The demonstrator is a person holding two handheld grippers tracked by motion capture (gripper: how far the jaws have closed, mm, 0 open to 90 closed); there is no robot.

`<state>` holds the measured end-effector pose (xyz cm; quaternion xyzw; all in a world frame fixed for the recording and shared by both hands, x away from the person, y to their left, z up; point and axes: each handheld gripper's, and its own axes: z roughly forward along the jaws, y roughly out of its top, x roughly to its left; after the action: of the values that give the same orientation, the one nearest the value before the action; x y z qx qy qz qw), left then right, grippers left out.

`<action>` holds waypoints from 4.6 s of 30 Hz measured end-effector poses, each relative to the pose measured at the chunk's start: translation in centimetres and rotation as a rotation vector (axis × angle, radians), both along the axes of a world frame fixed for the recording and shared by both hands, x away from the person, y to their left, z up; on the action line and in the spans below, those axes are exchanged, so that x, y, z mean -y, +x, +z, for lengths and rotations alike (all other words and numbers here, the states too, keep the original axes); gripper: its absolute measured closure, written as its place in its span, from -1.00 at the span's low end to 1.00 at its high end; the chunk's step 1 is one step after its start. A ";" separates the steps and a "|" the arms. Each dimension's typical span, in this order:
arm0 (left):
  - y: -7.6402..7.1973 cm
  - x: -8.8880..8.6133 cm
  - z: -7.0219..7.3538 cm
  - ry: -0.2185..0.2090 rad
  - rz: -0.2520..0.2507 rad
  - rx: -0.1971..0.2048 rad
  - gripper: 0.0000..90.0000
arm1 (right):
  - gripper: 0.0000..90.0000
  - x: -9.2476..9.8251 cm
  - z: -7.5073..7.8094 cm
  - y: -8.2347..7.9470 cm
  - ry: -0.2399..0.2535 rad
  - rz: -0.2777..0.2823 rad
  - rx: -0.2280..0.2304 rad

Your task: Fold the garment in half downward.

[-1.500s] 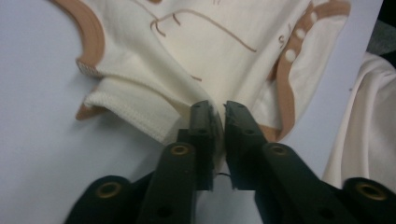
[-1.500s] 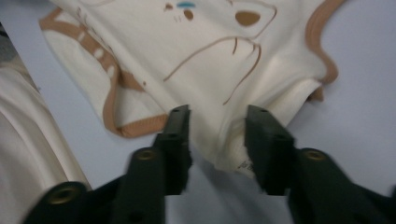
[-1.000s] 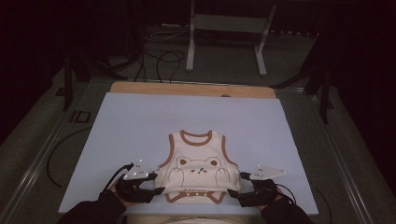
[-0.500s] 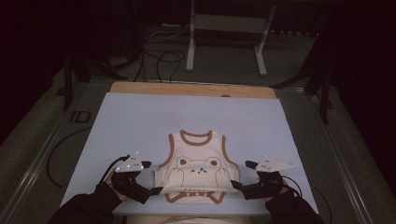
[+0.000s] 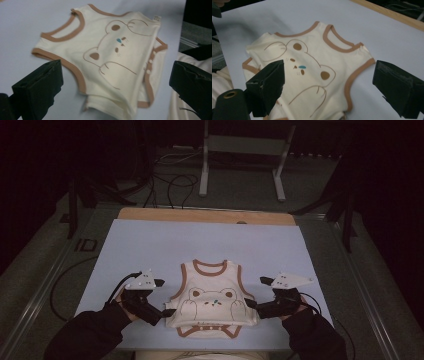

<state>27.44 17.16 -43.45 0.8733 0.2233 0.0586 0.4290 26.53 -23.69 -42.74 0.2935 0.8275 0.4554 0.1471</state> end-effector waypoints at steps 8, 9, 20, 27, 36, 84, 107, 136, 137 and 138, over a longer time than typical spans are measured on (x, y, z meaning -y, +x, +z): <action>1.6 0.4 0.5 -0.005 -0.007 0.020 -1.00 | -0.75 -1.4 0.0 1.8 0.010 0.029 0.007; 1.8 0.5 0.6 -0.001 -0.006 0.026 -1.00 | -0.75 -1.5 0.0 1.9 0.012 0.029 0.007; 4.3 1.1 0.9 -0.001 0.032 0.050 -1.00 | -0.75 -2.0 0.1 4.7 0.025 0.041 0.011; 5.9 1.7 0.4 0.013 0.041 0.035 -1.00 | -0.75 -2.3 -0.4 6.2 0.015 0.038 -0.005; 7.7 2.5 -0.7 0.035 0.027 0.020 -1.00 | -0.75 -3.0 -1.6 8.5 -0.009 0.057 -0.021; 15.0 4.0 -7.8 0.161 0.096 -0.080 -0.57 | -0.56 -3.7 -8.4 16.9 -0.208 -0.008 -0.209; 15.0 5.1 -8.2 0.193 0.104 -0.077 0.34 | 0.49 -4.1 -8.6 16.6 -0.268 0.007 -0.192; 14.9 5.9 -7.6 0.179 0.086 -0.123 0.93 | 0.82 -4.8 -8.0 16.4 -0.298 0.021 -0.203; 14.9 5.9 -7.4 0.176 0.084 -0.117 0.93 | 0.82 -4.8 -7.8 16.4 -0.298 0.024 -0.195; 14.9 5.8 -7.2 0.164 0.084 -0.109 0.93 | 0.82 -4.8 -7.6 16.4 -0.288 0.021 -0.195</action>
<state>42.36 11.37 -50.60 0.8972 0.2773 0.0469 0.3405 42.91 -18.94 -50.32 0.3036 0.8975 0.3032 0.1020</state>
